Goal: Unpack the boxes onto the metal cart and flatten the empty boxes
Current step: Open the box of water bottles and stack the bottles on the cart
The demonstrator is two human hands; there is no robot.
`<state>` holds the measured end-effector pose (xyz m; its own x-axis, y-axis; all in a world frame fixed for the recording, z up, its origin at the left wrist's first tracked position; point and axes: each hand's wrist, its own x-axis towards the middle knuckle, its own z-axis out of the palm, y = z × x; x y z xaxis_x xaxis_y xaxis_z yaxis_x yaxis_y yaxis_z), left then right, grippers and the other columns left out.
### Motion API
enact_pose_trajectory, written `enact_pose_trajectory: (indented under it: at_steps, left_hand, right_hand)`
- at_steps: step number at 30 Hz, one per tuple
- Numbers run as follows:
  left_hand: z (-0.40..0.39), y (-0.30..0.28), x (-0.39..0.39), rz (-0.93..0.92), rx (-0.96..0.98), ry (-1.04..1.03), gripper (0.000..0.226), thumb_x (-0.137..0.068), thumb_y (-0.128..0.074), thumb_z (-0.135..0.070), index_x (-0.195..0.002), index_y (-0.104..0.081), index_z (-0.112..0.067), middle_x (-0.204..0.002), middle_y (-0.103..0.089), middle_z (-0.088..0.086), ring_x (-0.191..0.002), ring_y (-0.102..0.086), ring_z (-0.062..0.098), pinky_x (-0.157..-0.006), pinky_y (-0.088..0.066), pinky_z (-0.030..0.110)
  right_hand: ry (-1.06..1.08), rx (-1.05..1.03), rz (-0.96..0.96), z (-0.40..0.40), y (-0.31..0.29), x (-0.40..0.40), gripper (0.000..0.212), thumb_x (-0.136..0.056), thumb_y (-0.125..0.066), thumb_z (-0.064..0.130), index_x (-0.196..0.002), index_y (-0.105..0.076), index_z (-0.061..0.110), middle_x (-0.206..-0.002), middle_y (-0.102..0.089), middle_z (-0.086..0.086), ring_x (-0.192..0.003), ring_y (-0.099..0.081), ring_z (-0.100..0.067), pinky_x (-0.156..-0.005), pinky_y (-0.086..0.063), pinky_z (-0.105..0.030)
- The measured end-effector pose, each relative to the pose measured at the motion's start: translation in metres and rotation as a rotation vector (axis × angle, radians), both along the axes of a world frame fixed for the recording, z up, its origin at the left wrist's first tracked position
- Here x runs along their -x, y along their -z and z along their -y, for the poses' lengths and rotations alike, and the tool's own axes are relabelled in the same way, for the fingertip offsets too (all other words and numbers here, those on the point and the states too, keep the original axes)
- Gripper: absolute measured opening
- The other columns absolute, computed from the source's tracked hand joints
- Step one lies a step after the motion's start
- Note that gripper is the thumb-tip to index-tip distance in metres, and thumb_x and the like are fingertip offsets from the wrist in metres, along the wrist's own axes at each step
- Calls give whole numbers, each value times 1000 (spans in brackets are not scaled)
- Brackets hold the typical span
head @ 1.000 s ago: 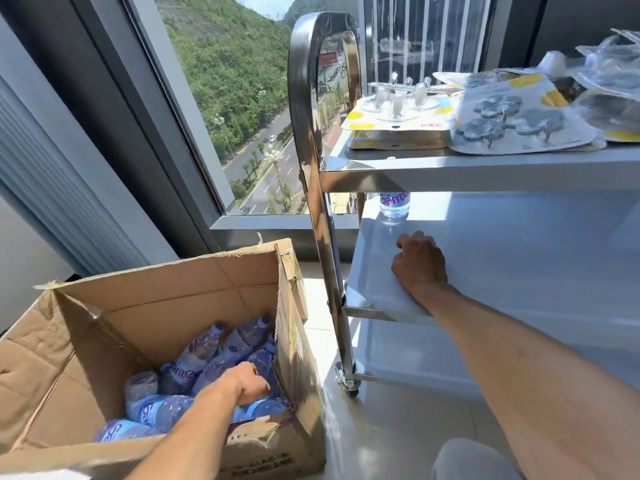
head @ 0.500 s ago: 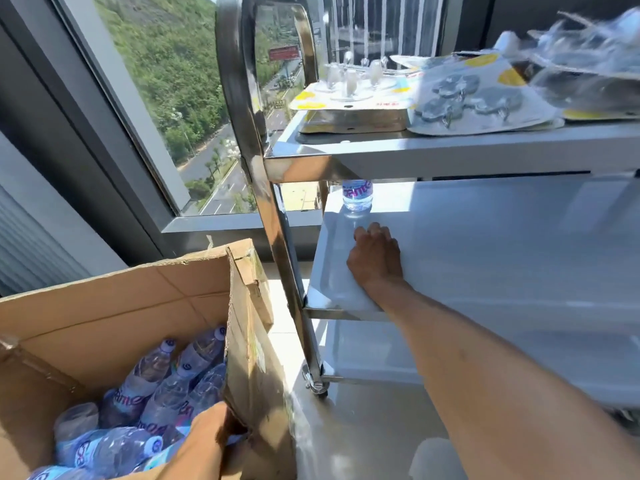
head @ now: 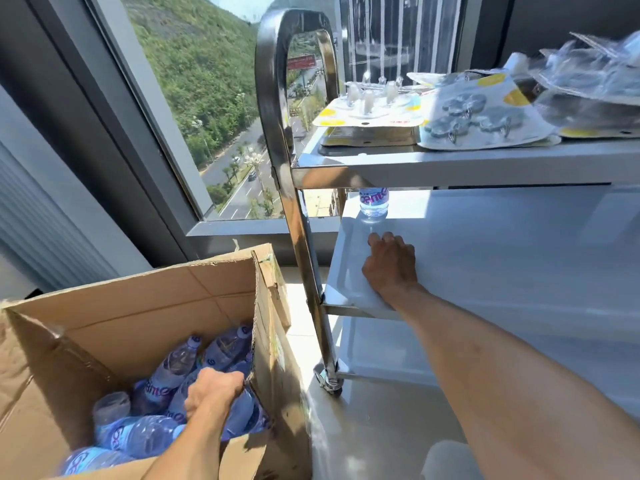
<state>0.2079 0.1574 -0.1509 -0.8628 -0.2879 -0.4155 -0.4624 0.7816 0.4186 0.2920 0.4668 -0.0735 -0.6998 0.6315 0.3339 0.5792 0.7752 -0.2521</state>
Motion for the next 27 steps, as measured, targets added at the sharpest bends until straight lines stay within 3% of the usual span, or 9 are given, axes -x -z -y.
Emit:
enact_pose_trajectory:
  at_steps: [2, 6, 11, 14, 17, 19, 22, 24, 27]
  left_hand:
    - [10, -32, -4, -56, 4, -71, 49, -66, -71, -31, -107, -67, -4, -108, -67, 22, -96, -64, 39, -87, -53, 41]
    - [19, -94, -9, -343, -34, -148, 51, -66, -75, -46, -104, -70, -12, -115, -64, 23, -107, -59, 40, -89, -44, 39]
    - [23, -179, -6, -615, -136, 102, 39, -50, -61, -48, -73, -70, -18, -83, -66, 17, -89, -58, 38, -77, -44, 35]
    - [17, -223, -9, -588, -196, 338, 37, -49, -55, -47, -59, -65, -13, -61, -60, 12, -67, -54, 33, -61, -44, 32]
    - [2, -246, -17, -562, -244, 506, 42, -54, -56, -45, -58, -62, -4, -57, -51, 14, -59, -43, 27, -58, -39, 33]
    - [-10, -250, -24, -502, -316, 590, 44, -61, -62, -43, -64, -61, 1, -58, -48, 12, -57, -41, 25, -57, -38, 31]
    - [-26, -248, -35, -389, -378, 688, 14, -77, -67, -21, -72, -60, -10, -67, -56, 10, -57, -49, 24, -42, -44, 23]
    - [-37, -246, -47, -358, -413, 681, 10, -64, -61, -26, -68, -59, -17, -67, -55, 7, -50, -45, 20, -33, -37, 19]
    - [-63, -239, -64, -303, -650, 486, 27, -49, -66, -43, -50, -57, -17, -48, -51, 2, -40, -41, 18, -40, -33, 18]
  right_hand:
    - [-8, 0, 6, 8, -9, -5, 33, -91, -52, 24, -122, -54, 14, -115, -62, -10, -104, -59, -28, -93, -44, -39]
    - [-67, 48, -10, 22, -40, -14, 17, -91, -54, 21, -102, -62, 11, -103, -68, -11, -94, -65, -29, -82, -49, -32]
    - [-209, 129, 18, 37, -80, -27, 11, -84, -54, 15, -88, -63, 9, -93, -68, -12, -88, -65, -31, -69, -47, -27]
    - [-265, 204, 57, 45, -94, -33, 14, -79, -54, 14, -86, -64, 7, -93, -67, -13, -89, -64, -31, -72, -49, -27]
    - [-302, 280, 100, 56, -104, -40, 25, -80, -53, 16, -95, -69, 5, -97, -68, -14, -92, -64, -30, -81, -54, -32]
    - [-370, 416, 128, 64, -108, -45, 22, -82, -53, 17, -86, -69, 2, -84, -71, -12, -80, -68, -26, -77, -56, -32]
    - [-496, 811, 237, 84, -118, -54, 24, -90, -47, 16, -71, -59, 6, -59, -65, -2, -52, -59, -10, -64, -46, -25]
    - [-481, 1019, 278, 93, -125, -58, 20, -90, -43, 16, -74, -54, 11, -70, -60, -5, -65, -55, -15, -71, -38, -29]
    - [-405, 1257, 77, 94, -131, -62, 23, -90, -40, 16, -66, -42, 15, -70, -47, -5, -65, -45, -18, -67, -36, -28]
